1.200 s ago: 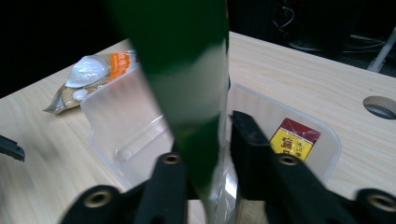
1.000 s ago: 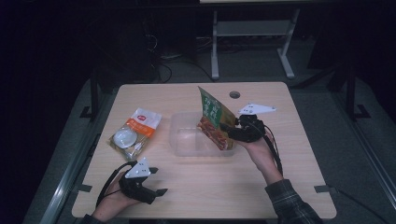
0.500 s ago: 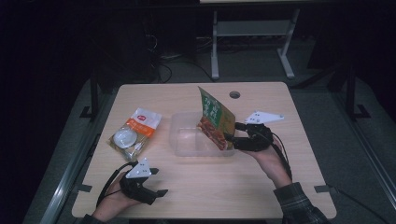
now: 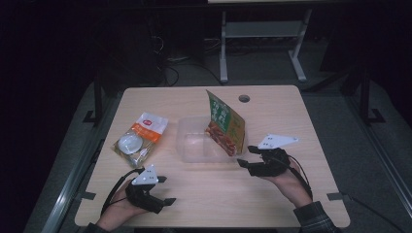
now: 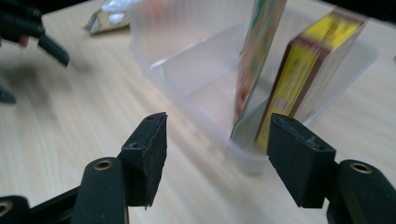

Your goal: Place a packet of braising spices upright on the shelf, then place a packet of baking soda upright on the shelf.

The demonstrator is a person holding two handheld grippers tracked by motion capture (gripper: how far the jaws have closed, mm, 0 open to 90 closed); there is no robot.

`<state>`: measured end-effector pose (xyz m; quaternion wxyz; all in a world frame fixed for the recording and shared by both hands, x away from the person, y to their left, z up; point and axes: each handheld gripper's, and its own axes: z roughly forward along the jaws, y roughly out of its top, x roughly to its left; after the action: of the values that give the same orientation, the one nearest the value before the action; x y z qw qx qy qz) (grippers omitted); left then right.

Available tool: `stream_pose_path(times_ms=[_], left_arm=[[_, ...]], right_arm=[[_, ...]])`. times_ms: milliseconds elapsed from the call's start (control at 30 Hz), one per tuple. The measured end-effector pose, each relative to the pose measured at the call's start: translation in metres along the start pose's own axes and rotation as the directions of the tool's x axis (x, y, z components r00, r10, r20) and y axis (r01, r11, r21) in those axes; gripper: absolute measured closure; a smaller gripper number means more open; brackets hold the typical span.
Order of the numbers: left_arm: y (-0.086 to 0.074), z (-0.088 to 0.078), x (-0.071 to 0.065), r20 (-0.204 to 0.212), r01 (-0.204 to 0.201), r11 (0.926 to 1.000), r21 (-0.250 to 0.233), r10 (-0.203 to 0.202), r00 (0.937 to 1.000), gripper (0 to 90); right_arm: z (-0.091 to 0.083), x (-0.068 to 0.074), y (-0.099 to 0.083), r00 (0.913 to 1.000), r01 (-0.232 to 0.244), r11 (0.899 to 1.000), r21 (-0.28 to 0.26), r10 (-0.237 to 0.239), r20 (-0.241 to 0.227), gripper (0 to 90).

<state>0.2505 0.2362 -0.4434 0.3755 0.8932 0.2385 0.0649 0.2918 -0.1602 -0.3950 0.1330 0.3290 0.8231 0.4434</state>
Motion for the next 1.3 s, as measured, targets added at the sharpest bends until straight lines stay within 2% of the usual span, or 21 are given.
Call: stream_pose_path(times_ms=[133, 200, 400, 533, 700, 833, 900, 933, 1000, 1100, 1133, 1167, 1200, 1233, 1267, 1300], left_arm=[[0.0, -0.001, 0.001, -0.006, -0.006, 0.9999, 0.012, 0.006, 1.0, 18.7], [0.0, -0.002, 0.002, -0.014, -0.002, 0.9999, 0.011, 0.002, 0.9999, 18.9], [0.002, -0.007, 0.009, -0.05, 0.011, 0.9998, 0.014, -0.01, 0.9987, 19.2], [0.004, -0.01, 0.017, -0.077, 0.031, 0.9994, 0.016, -0.029, 0.9966, 19.2], [0.009, -0.018, 0.036, -0.135, 0.064, 0.998, 0.001, -0.063, 0.9888, 20.9], [0.013, -0.024, 0.055, -0.195, 0.111, 0.9934, -0.026, -0.114, 0.9741, 21.8], [0.015, -0.027, 0.066, -0.226, 0.134, 0.9899, -0.046, -0.141, 0.9638, 21.8], [0.017, -0.03, 0.072, -0.239, 0.133, 0.9898, -0.053, -0.142, 0.9605, 21.8], [0.019, -0.033, 0.084, -0.267, 0.148, 0.9868, -0.065, -0.16, 0.9501, 21.8], [0.022, -0.038, 0.102, -0.318, 0.185, 0.978, -0.096, -0.207, 0.9253, 21.8], [0.022, -0.038, 0.102, -0.318, 0.185, 0.978, -0.096, -0.207, 0.9253, 22.0], [0.023, -0.04, 0.115, -0.348, 0.209, 0.9721, -0.107, -0.233, 0.908, 22.3], [0.023, -0.041, 0.121, -0.36, 0.219, 0.9694, -0.111, -0.245, 0.9003, 22.5], [0.024, -0.042, 0.128, -0.366, 0.227, 0.9671, -0.116, -0.254, 0.8953, 22.6], [0.024, -0.042, 0.128, -0.366, 0.227, 0.9671, -0.116, -0.254, 0.8953, 23.1], [0.025, -0.041, 0.141, -0.391, 0.246, 0.9619, -0.118, -0.273, 0.8789, 23.1]], right_arm=[[0.002, 0.002, -0.01, 0.9999, 0.007, 1.0, 0.026, -0.007, -0.015, 36.2], [0.004, 0.004, -0.018, 0.9992, 0.014, 0.998, 0.059, -0.011, -0.039, 34.9], [0.013, 0.011, -0.037, 0.9973, 0.037, 0.99, 0.135, -0.028, -0.068, 32.6], [0.014, 0.014, -0.042, 0.9964, 0.044, 0.988, 0.15, -0.032, -0.079, 31.6], [0.011, 0.014, -0.048, 0.9967, 0.027, 0.987, 0.16, -0.015, -0.079, 31.2], [0.01, 0.012, -0.051, 0.9968, 0.02, 0.987, 0.162, -0.008, -0.079, 31.3], [0.011, 0.011, -0.051, 0.9969, 0.019, 0.987, 0.16, -0.006, -0.079, 31.3], [0.011, 0.011, -0.051, 0.9969, 0.019, 0.987, 0.161, -0.007, -0.078, 31.3], [0.011, 0.012, -0.051, 0.9967, 0.014, 0.986, 0.163, -0.001, -0.082, 31.3], [0.013, 0.011, -0.052, 0.9966, 0.013, 0.985, 0.17, 0.001, -0.082, 31.3], [0.013, 0.011, -0.052, 0.9967, 0.012, 0.985, 0.17, 0.002, -0.081, 31.3], [0.014, 0.011, -0.052, 0.9967, 0.01, 0.986, 0.169, 0.003, -0.081, 31.3], [0.014, 0.01, -0.052, 0.9966, 0.006, 0.985, 0.173, 0.008, -0.081, 31.3], [0.014, 0.01, -0.052, 0.9966, 0.005, 0.985, 0.172, 0.009, -0.082, 31.3], [0.014, 0.01, -0.052, 0.9966, 0.01, 0.986, 0.169, 0.003, -0.082, 31.3], [0.014, 0.01, -0.052, 0.9967, 0.002, 0.985, 0.171, 0.012, -0.08, 31.3]])
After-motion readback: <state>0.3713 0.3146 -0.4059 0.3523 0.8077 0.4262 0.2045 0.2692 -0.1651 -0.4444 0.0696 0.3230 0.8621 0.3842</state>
